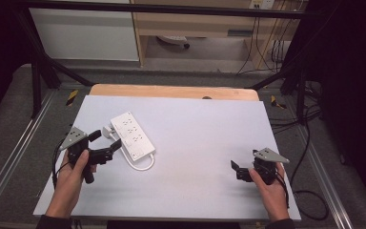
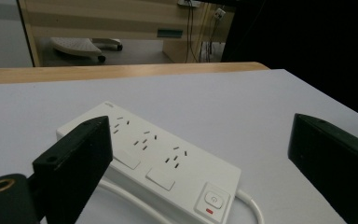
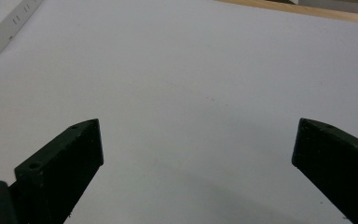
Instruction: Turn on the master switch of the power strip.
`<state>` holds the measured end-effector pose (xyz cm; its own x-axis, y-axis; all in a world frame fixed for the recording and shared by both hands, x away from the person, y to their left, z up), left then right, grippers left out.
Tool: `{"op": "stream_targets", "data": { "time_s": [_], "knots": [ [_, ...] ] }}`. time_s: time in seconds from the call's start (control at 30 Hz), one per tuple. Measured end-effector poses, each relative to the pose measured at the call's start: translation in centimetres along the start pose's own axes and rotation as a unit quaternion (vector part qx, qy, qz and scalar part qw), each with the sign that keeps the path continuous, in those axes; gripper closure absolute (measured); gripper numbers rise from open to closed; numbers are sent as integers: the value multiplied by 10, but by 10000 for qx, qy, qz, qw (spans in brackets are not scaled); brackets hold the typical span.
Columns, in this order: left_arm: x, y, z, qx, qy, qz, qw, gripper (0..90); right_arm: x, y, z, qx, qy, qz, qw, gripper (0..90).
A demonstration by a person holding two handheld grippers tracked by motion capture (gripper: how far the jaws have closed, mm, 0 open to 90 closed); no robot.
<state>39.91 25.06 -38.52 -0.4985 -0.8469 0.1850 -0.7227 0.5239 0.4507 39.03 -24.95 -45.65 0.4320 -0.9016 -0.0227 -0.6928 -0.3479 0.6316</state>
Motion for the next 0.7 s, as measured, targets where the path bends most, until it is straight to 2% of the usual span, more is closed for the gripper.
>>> {"op": "stream_targets", "data": {
  "time_s": [0.47, 0.7],
  "knots": [
    [-16, 30, 18, 170, 102, -184, 9996, 72, 0, 0, 0, -12, -3, 1, 10000, 23],
    [-22, 39, 33, 159, 61, -238, 9996, 72, 0, 0, 0, -11, -2, 4, 10000, 23]
  ]
}}
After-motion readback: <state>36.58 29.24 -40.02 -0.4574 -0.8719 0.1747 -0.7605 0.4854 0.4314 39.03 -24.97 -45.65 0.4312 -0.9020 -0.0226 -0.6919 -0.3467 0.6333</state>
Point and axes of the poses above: each handheld gripper's, and its own axes: y roughly backward along the jaws, z roughly out of its underside, x roughly to its right, the point moved 4 cm from there along -y, roughly forward along the jaws, and after that the axes turned 10 degrees about -x, right-handed, at the moved point
